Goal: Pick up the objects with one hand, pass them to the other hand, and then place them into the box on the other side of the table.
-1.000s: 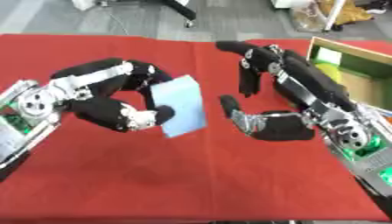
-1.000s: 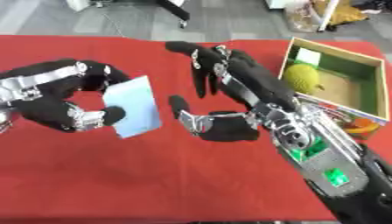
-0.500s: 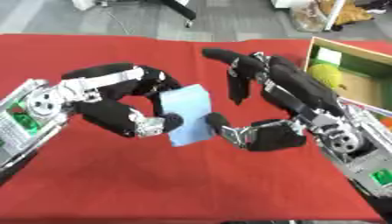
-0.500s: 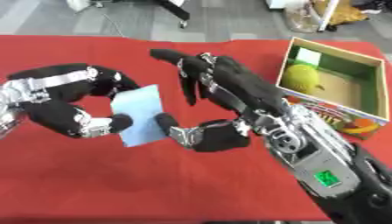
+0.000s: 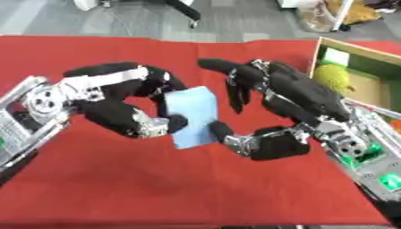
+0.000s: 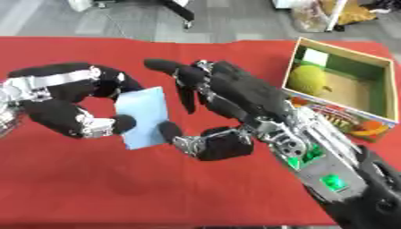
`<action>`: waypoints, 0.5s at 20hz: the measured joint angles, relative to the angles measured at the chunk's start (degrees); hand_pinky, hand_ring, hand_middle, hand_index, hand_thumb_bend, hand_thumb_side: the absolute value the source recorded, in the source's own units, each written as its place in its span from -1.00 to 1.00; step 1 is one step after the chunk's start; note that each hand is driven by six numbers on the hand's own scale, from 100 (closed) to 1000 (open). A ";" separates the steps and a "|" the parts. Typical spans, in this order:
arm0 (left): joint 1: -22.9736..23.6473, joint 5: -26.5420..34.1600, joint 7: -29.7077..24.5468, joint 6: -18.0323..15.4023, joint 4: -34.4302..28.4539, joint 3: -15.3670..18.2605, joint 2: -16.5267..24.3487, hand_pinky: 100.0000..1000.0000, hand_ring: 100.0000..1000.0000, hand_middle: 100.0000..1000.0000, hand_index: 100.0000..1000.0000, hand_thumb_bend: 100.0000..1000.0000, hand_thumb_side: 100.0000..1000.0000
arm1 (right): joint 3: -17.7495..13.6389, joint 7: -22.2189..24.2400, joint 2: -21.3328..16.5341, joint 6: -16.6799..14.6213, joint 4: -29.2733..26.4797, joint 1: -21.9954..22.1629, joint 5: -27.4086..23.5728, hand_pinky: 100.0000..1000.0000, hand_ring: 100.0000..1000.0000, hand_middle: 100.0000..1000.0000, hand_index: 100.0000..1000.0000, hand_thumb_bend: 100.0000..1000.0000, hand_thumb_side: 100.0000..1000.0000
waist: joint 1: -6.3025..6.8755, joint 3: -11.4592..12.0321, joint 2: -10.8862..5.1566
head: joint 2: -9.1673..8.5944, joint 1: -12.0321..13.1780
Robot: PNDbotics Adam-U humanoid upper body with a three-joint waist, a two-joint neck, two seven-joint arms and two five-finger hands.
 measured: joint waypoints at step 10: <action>0.62 -3.16 0.27 0.93 -0.01 1.48 1.33 0.53 -0.06 -0.14 0.21 -0.76 -0.40 | -0.68 0.56 -0.27 -0.68 0.00 -0.03 -0.02 -0.36 -0.15 -0.47 1.00 -0.55 -0.35 | 0.00 -0.12 0.00 | 0.00 0.28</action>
